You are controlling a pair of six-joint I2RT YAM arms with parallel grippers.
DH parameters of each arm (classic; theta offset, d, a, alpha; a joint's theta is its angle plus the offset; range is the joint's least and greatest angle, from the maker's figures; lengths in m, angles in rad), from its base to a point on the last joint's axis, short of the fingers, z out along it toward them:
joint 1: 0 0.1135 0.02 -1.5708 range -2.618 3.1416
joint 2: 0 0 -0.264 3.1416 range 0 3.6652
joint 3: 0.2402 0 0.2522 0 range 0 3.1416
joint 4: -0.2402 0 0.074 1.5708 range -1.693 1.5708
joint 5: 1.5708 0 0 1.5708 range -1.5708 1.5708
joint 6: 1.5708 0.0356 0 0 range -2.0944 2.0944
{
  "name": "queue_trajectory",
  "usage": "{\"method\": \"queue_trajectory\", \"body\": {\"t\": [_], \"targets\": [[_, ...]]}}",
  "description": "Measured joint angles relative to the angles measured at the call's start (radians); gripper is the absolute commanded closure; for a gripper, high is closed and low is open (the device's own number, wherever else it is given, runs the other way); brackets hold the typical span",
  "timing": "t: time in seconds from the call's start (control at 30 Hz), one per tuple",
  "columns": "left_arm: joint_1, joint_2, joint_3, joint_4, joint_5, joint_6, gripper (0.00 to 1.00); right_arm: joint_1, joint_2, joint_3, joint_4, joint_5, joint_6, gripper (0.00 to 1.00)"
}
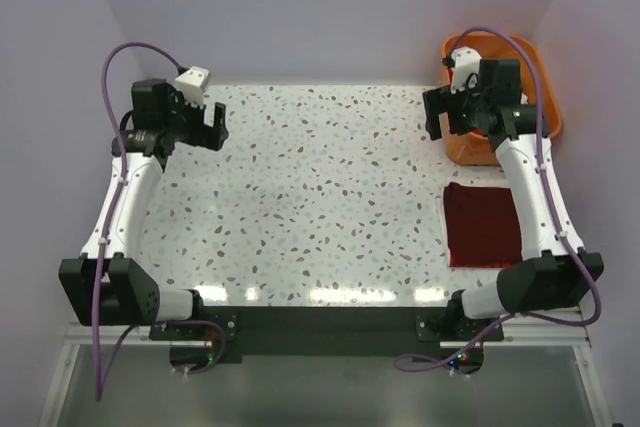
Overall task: Fold and stack the t-shirts
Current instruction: Grab the tshirt from the pile
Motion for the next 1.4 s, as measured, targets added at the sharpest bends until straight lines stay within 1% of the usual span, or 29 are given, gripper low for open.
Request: {"method": "queue_trajectory", "body": {"t": [0.07,0.13,0.27,0.37,0.47,0.53,0.63,0.7,0.8,0.93,1.13,1.3,1.33,1.37,1.4], "targets": [[-0.002,0.010,0.002,0.005,-0.002,0.000,0.00,-0.027,0.021,0.010,-0.003,0.016,0.010,0.01],[-0.002,0.027,0.011,0.004,-0.003,-0.001,0.00,-0.073,0.070,0.056,-0.013,0.026,0.025,0.01],[-0.002,0.065,0.043,0.006,-0.003,-0.001,0.00,-0.207,0.264,0.257,-0.019,0.035,0.068,0.01],[-0.003,0.087,0.065,0.006,-0.003,-0.002,0.00,-0.272,0.420,0.411,-0.024,0.072,0.090,0.01],[-0.003,0.106,0.082,0.006,-0.003,-0.002,0.00,-0.291,0.573,0.571,-0.034,0.117,0.113,0.01],[-0.003,0.119,0.093,0.005,-0.010,-0.002,0.00,-0.291,0.666,0.649,-0.025,0.147,0.123,0.01],[-0.003,0.135,0.104,0.000,-0.029,-0.001,0.00,-0.290,0.777,0.726,-0.019,0.181,0.135,0.05],[-0.003,0.145,0.112,-0.006,-0.047,-0.001,0.00,-0.290,0.847,0.777,-0.009,0.203,0.142,0.09],[-0.003,0.162,0.125,-0.018,-0.078,-0.001,0.00,-0.291,0.908,0.790,0.029,0.239,0.151,0.12],[-0.003,0.188,0.150,-0.023,-0.115,-0.001,0.00,-0.292,0.922,0.767,0.095,0.272,0.153,0.18],[-0.003,0.252,0.205,-0.039,-0.132,-0.008,0.00,-0.292,0.941,0.767,0.158,0.290,0.155,0.18],[-0.003,0.300,0.249,-0.064,-0.133,-0.016,0.00,-0.296,0.978,0.764,0.162,0.287,0.171,0.18],[-0.003,0.307,0.257,-0.069,-0.133,-0.016,0.00,-0.296,0.984,0.760,0.161,0.287,0.174,0.19],[-0.003,0.313,0.263,-0.073,-0.133,-0.016,0.00,-0.298,0.991,0.756,0.160,0.287,0.179,0.23],[-0.003,0.317,0.267,-0.076,-0.133,-0.017,0.00,-0.300,0.995,0.753,0.159,0.286,0.181,0.29]]}}
